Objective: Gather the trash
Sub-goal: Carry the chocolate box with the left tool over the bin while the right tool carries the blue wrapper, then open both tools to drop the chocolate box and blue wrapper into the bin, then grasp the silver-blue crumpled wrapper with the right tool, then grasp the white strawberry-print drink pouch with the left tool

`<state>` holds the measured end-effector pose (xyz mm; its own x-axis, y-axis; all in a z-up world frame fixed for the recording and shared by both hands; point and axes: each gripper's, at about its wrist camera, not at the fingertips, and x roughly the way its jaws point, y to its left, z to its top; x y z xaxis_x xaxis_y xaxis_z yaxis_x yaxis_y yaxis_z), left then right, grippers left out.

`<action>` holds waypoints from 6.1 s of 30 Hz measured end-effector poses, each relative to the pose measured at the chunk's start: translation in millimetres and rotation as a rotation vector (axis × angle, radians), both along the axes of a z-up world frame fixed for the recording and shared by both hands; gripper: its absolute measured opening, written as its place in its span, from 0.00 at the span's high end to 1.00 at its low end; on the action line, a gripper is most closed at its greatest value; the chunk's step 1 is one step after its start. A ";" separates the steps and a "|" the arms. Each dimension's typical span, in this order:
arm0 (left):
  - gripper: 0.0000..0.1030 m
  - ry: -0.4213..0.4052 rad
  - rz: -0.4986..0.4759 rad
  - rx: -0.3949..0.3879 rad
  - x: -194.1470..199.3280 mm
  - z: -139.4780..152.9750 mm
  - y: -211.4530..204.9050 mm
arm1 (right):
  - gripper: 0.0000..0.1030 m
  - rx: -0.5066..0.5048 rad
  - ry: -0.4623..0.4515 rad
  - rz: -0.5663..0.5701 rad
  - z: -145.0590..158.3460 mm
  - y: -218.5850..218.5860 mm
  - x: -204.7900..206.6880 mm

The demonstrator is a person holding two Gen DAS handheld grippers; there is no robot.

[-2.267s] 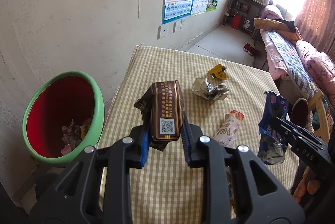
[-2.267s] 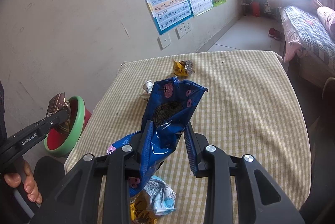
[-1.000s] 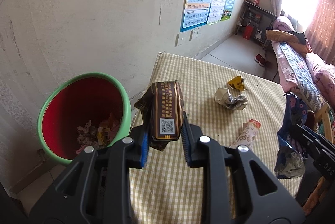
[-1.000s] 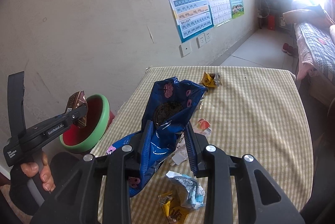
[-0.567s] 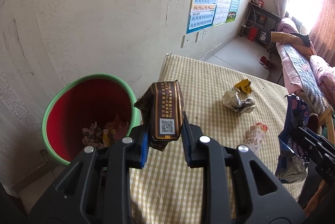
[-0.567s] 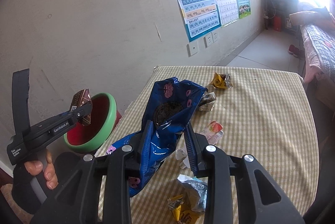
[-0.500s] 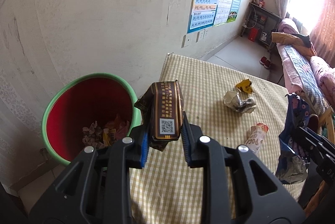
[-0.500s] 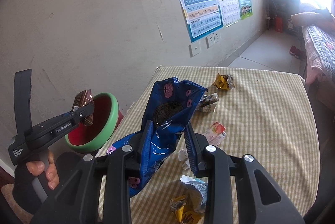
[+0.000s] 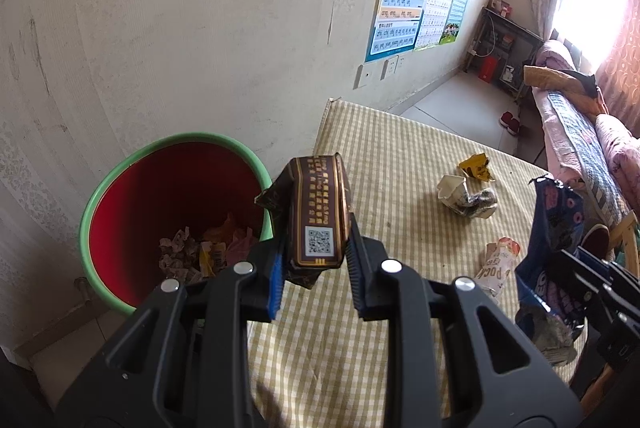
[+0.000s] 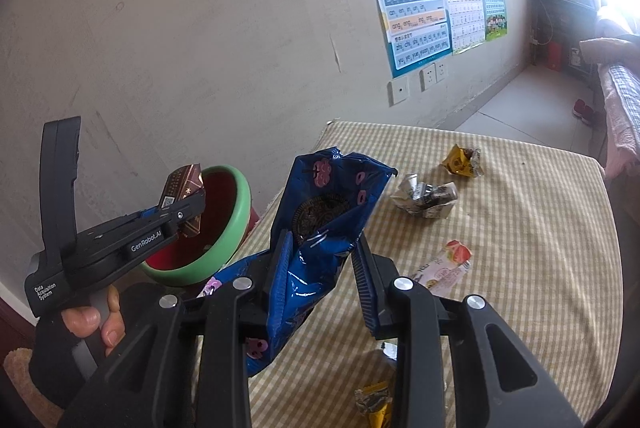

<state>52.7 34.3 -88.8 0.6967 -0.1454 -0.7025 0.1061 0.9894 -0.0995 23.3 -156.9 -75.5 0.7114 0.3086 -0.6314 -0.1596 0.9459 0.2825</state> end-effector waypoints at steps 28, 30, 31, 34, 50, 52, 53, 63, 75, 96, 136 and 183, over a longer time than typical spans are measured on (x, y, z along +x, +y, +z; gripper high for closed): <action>0.75 -0.063 0.151 -0.012 3.8 23.9 80.2 | 0.69 -0.053 -0.002 0.172 1.9 75.6 29.6; 0.75 -0.064 0.158 -0.009 3.4 24.4 83.6 | 0.69 -0.057 -0.008 0.186 2.9 81.2 31.6; 0.75 -0.064 0.161 -0.009 3.7 24.5 85.7 | 0.69 -0.057 -0.011 0.195 3.7 84.4 33.3; 0.75 -0.058 0.172 -0.015 5.8 23.3 92.8 | 0.69 -0.060 -0.020 0.217 5.3 93.2 39.6; 0.75 0.024 0.220 -0.037 20.5 0.3 133.7 | 0.53 -0.034 0.096 0.344 -23.2 126.6 71.5; 0.75 0.022 0.222 -0.041 19.6 -0.1 135.1 | 0.43 -0.052 0.142 0.374 -38.3 128.3 71.6; 0.75 0.022 0.220 -0.043 19.2 -1.0 135.3 | 0.42 -0.074 0.157 0.380 -45.5 129.4 70.6; 0.75 0.042 0.202 -0.041 19.4 -7.3 131.9 | 0.75 -0.154 0.330 0.365 -112.4 125.8 73.3; 0.75 0.057 0.204 -0.032 22.1 -13.9 132.9 | 0.91 -0.001 0.253 0.283 -79.3 91.9 76.2; 0.63 0.125 0.223 -0.059 48.4 -39.2 153.3 | 0.86 0.174 0.193 0.291 -32.9 152.4 141.1; 0.40 0.165 -0.126 0.005 -7.9 -29.0 -26.3 | 0.40 0.113 0.397 -0.013 -109.6 -54.5 -17.9; 0.66 0.253 -0.381 0.009 -9.4 -59.3 -153.4 | 0.54 0.116 0.265 -0.252 -96.9 -140.4 -33.2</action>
